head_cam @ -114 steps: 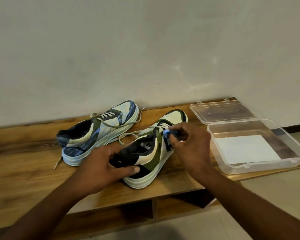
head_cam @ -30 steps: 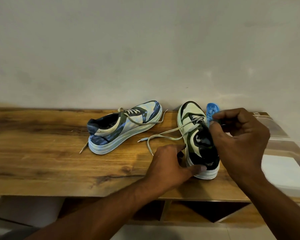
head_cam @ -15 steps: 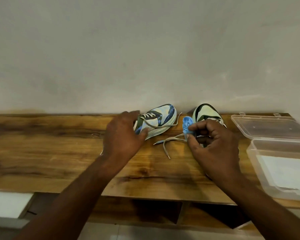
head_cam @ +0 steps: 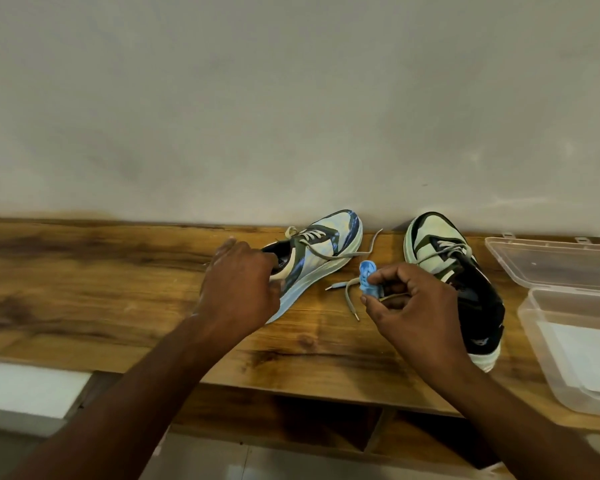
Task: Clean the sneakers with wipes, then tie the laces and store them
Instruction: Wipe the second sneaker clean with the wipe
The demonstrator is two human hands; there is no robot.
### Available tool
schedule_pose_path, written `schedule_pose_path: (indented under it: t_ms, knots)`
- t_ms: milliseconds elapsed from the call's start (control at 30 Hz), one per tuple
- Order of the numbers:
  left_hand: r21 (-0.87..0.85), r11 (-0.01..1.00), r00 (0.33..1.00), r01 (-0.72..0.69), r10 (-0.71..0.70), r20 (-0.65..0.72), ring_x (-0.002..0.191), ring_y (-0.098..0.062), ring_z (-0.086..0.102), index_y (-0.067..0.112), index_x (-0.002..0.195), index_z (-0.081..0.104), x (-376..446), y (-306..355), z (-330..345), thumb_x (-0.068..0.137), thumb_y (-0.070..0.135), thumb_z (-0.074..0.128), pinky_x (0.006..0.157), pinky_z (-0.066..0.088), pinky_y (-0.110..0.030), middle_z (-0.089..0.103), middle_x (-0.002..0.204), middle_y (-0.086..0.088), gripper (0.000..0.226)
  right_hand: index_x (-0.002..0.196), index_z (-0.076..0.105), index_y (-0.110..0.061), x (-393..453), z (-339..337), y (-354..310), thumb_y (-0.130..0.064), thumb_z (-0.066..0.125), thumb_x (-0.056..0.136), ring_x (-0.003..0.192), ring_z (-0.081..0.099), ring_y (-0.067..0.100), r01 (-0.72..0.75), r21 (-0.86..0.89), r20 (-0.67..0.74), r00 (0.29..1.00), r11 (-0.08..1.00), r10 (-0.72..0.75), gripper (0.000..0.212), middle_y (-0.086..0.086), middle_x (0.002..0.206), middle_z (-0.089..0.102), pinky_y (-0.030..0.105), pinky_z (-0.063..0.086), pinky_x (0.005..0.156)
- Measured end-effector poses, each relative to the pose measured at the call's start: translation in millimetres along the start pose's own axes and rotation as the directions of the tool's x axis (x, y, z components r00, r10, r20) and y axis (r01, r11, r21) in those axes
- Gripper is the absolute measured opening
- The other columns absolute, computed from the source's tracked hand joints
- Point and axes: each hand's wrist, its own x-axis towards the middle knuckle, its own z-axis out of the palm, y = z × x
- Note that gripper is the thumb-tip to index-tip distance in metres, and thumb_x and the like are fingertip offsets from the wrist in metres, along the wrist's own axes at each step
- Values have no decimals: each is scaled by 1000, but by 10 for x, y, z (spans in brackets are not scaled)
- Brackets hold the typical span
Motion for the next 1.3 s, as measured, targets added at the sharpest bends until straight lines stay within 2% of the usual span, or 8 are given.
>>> schedule_pose_path:
  t_ms: [100,233,367,500,633,767,933,1300]
  knots:
    - [-73,997,999,-24,27,40,76,-20,58,24,88,75,-90,59,-29,84,41,73,106,42,-40,71,78,2,18,93,72,-25,-19,48,5,-9,90,74,76,69,-2,0,-4,12,1000,1000,0,31,-17,88,70,13,56,60]
    - [-159,987,998,-12,21,56,72,-16,63,27,79,68,-257,113,-28,84,58,65,67,47,-31,67,71,9,32,87,69,-28,-43,120,-19,-11,90,73,70,68,2,14,-26,23,1000,1000,-14,30,-18,82,70,16,55,57]
    - [-180,984,998,2,9,60,62,-6,55,31,72,60,-356,137,72,91,71,49,79,48,-36,60,63,12,46,84,67,-29,-62,186,-71,-20,91,73,65,67,1,35,-57,39,999,998,-33,29,-17,77,69,19,55,54]
    - [-388,921,999,38,-22,46,49,-7,40,30,55,40,-357,101,121,91,51,69,71,33,-33,40,47,9,51,80,67,-30,-53,178,-168,-24,92,73,62,68,3,-5,-58,39,999,998,8,27,-16,73,69,28,59,57]
    - [-638,765,996,88,-72,51,48,-16,46,13,64,62,-377,123,119,86,48,68,59,34,-29,51,51,-1,41,83,66,-30,5,113,-307,-22,92,71,63,68,6,-21,-31,82,996,999,24,30,-15,78,71,36,62,63]
    - [-863,501,998,67,-23,65,51,-7,43,8,75,74,-438,161,14,93,27,76,53,38,-30,55,56,-7,26,97,64,-31,-10,52,-398,-22,93,72,64,68,7,-18,-6,113,993,1000,19,39,-10,80,69,33,62,62]
    - [-865,490,993,111,-9,122,71,-10,71,17,94,83,-544,65,16,86,23,84,66,58,-34,76,77,2,10,107,67,-31,-81,220,-288,-17,90,74,65,66,5,13,-20,154,988,1000,-10,42,-13,81,68,27,59,61]
    - [-833,432,918,345,-339,205,115,4,64,27,148,52,-640,-318,197,43,46,100,93,59,-25,65,130,15,117,108,73,-24,-104,718,-340,-9,84,80,83,68,0,150,33,154,976,988,-153,34,-14,96,72,22,61,73]
